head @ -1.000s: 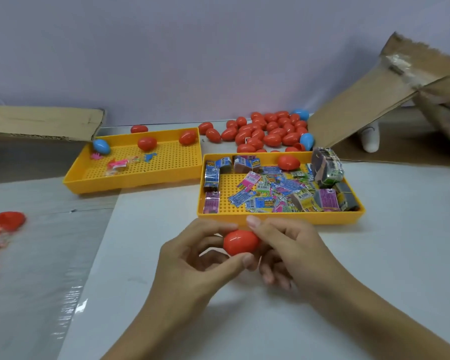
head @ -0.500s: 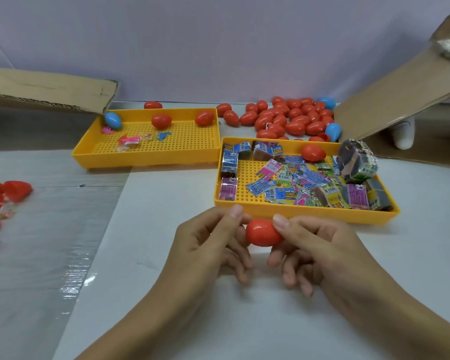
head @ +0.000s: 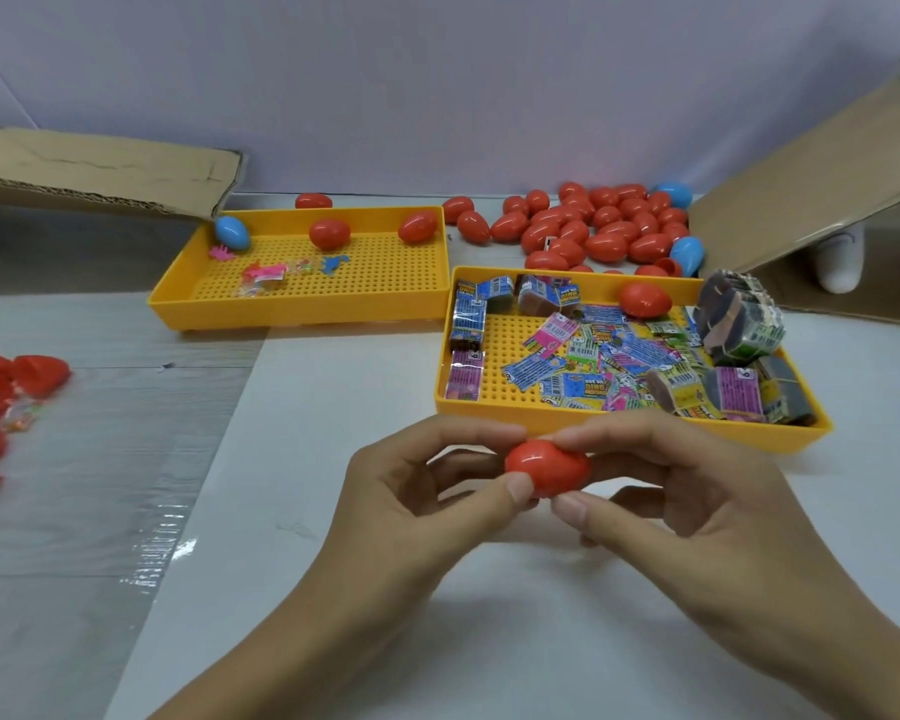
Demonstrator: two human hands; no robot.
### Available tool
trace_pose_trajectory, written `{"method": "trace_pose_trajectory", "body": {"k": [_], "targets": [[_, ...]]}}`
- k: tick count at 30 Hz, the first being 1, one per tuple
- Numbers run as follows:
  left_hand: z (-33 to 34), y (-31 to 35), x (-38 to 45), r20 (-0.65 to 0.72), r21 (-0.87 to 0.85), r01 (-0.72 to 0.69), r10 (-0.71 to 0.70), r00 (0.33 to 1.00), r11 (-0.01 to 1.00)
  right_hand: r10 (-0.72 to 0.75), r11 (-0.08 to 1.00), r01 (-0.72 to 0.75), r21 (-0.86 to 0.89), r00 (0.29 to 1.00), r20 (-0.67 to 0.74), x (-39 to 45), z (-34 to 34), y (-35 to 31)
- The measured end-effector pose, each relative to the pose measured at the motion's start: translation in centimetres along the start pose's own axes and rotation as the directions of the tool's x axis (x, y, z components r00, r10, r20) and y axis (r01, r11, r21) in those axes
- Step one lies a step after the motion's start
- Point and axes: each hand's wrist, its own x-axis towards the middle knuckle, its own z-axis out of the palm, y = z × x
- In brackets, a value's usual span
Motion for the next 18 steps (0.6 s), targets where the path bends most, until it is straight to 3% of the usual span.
{"method": "trace_pose_trajectory", "body": {"k": [6,13,18], "targets": [[0.02,-0.08,0.09,0.005,-0.003,-0.004,0.004,1.0,1.0,-0.01,1.0,0.01,-0.009,1.0,0.013,-0.02,-0.18,0.27],[0.12,0.19,-0.06,0.017,-0.04,0.084,-0.083,0.996,0.996,0.108,0.985,-0.108,0.131,0.994,0.005,0.44,-0.03,-0.23],[0.32,0.29,-0.17,0.071,0.016,0.016,-0.018,0.997,1.0,0.222,0.957,-0.219,0.189,0.975,0.002,0.74,0.08,-0.1]]}}
